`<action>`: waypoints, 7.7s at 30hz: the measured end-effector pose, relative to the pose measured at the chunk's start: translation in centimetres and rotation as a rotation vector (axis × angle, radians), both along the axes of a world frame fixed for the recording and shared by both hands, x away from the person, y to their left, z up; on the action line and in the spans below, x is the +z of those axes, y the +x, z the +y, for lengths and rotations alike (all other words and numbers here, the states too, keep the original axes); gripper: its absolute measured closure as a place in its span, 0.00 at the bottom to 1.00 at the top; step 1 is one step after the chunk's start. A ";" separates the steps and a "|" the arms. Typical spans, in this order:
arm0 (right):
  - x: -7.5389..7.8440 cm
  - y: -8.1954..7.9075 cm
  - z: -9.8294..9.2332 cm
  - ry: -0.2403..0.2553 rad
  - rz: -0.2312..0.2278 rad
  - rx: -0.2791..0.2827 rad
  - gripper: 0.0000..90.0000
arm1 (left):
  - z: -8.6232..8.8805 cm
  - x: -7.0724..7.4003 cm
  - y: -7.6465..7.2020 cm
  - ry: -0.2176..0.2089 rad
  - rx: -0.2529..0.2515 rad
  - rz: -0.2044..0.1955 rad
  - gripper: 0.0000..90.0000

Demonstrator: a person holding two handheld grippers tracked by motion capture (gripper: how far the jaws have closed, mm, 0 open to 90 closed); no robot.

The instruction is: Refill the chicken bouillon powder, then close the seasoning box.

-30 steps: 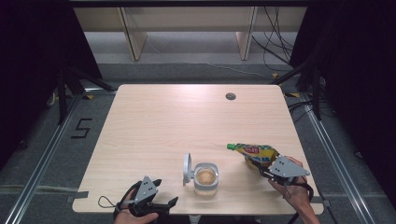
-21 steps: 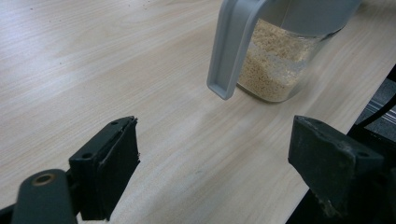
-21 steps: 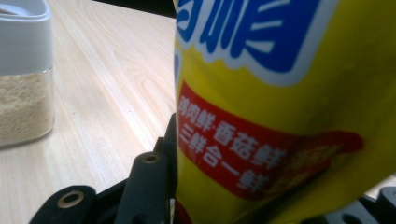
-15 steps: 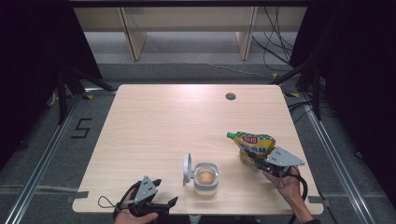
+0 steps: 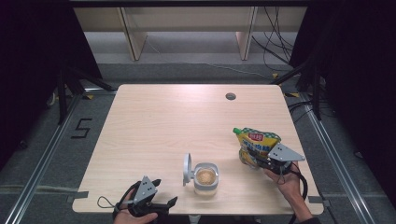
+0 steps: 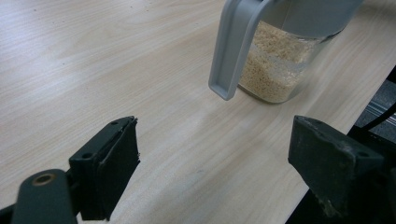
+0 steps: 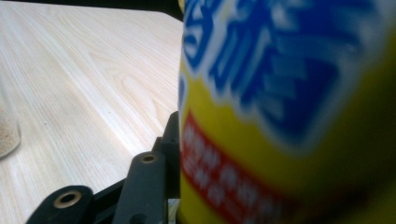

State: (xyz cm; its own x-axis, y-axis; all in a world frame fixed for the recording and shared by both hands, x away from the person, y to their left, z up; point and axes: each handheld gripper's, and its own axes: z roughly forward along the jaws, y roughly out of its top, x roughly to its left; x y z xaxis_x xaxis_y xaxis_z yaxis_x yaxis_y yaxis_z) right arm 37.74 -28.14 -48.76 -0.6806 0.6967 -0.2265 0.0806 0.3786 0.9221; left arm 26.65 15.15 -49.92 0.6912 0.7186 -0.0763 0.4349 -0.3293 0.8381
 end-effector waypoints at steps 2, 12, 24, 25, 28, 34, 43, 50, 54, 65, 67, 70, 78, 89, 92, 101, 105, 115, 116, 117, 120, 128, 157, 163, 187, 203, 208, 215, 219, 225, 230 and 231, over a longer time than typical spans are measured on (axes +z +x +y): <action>-0.1 -0.1 -0.1 -0.001 0.013 -0.003 0.68 | 0.0 0.0 0.0 -0.001 -0.001 0.001 0.17; 0.1 -0.5 -0.4 -0.006 0.028 -0.015 0.65 | 0.1 0.0 0.1 0.010 -0.011 -0.010 0.17; 0.8 -1.4 -0.8 -0.009 0.060 -0.045 0.46 | 0.0 0.1 -0.1 -0.002 0.002 0.003 0.17; 0.9 -1.6 -0.8 0.017 0.066 -0.050 0.44 | 0.1 0.1 -0.1 -0.001 0.002 0.003 0.17; 0.9 -1.6 -1.0 0.026 0.052 -0.055 0.39 | 0.0 0.1 -0.1 -0.007 0.004 0.003 0.17; 1.4 -3.0 -1.4 0.068 0.129 -0.097 0.34 | 0.0 0.1 -0.1 -0.010 0.006 0.001 0.17; 1.9 -5.6 -1.9 0.071 0.226 -0.190 0.29 | 0.0 0.1 -0.1 0.000 0.003 0.002 0.17; 2.0 -6.9 -1.8 0.074 0.257 -0.179 0.28 | 0.1 0.1 0.0 0.016 -0.010 -0.012 0.17; 2.0 -7.3 -1.9 0.042 0.253 -0.166 0.29 | 0.1 0.1 0.0 0.016 -0.010 -0.011 0.17; 1.8 -8.9 -1.8 -0.010 0.222 -0.108 0.28 | 0.0 0.0 0.0 0.000 0.004 0.003 0.17; 1.8 -9.2 -1.6 -0.016 0.228 -0.099 0.28 | 0.0 0.0 0.0 0.001 0.006 0.006 0.17; 1.7 -9.7 -1.2 -0.029 0.254 -0.098 0.28 | 0.0 0.0 0.0 0.009 0.007 0.004 0.17; 1.4 -10.2 -1.3 -0.065 0.251 -0.068 0.26 | 0.0 0.0 0.0 0.012 0.006 0.003 0.17; 1.3 -11.1 -1.2 -0.085 0.255 -0.056 0.26 | 0.1 0.0 0.1 0.020 -0.001 -0.008 0.17; 1.3 -11.2 -1.2 -0.100 0.248 -0.044 0.26 | 0.0 0.0 0.1 -0.007 0.016 -0.001 0.17; 1.2 -11.9 -1.0 -0.097 0.267 -0.045 0.27 | 0.2 0.5 0.1 -0.020 0.010 -0.036 0.39; 1.1 -12.1 -1.0 -0.105 0.263 -0.032 0.27 | 0.4 1.0 0.1 -0.017 -0.010 -0.079 0.71; 1.0 -12.4 -1.0 -0.105 0.273 -0.029 0.27 | 0.0 3.0 0.0 0.022 -0.075 -0.214 0.99; 1.0 -12.4 -1.0 -0.112 0.269 -0.030 0.27 | -0.1 3.3 0.0 0.016 -0.072 -0.212 0.99; 1.0 -12.4 -1.0 -0.119 0.267 -0.026 0.27 | -0.3 3.5 0.1 0.002 -0.073 -0.206 0.99; 1.0 -12.4 -0.9 -0.115 0.271 -0.020 0.27 | -0.7 3.7 0.1 -0.007 -0.082 -0.210 0.99; 1.0 -12.4 -1.0 -0.119 0.265 -0.013 0.28 | -2.1 4.7 0.8 0.006 -0.108 -0.224 0.99; 0.9 -12.4 -0.9 -0.119 0.269 -0.012 0.28 | -5.6 6.9 1.3 0.007 -0.175 -0.270 0.99; 0.9 -12.5 -0.9 -0.115 0.279 -0.014 0.28 | -5.7 7.1 1.4 -0.003 -0.176 -0.274 0.99; 0.7 -12.4 -0.9 -0.117 0.274 -0.006 0.28 | -2.3 5.4 1.1 -0.089 -0.140 -0.176 0.55; 0.5 -12.2 -0.9 -0.120 0.277 0.014 0.27 | 0.9 2.5 0.1 -0.044 -0.073 -0.057 0.36; 0.5 -12.1 -1.0 -0.117 0.275 0.017 0.27 | 1.0 1.9 -0.1 -0.020 -0.058 -0.045 0.35; 0.6 -12.3 -0.9 -0.112 0.276 0.022 0.27 | 1.0 1.2 -0.6 0.019 -0.057 -0.030 0.34; 0.7 -12.5 -0.7 -0.121 0.280 0.015 0.27 | 0.8 0.8 -1.0 0.033 -0.064 -0.021 0.33; 0.6 -12.4 -0.7 -0.129 0.285 0.008 0.27 | 0.6 0.6 -1.4 0.084 -0.080 -0.028 0.32; 0.4 -12.4 -0.7 -0.143 0.308 0.014 0.26 | 0.3 0.4 -1.6 0.066 -0.060 0.000 0.31; 0.3 -12.4 -0.7 -0.144 0.314 0.003 0.26 | 0.3 0.4 -1.6 0.067 -0.061 0.000 0.31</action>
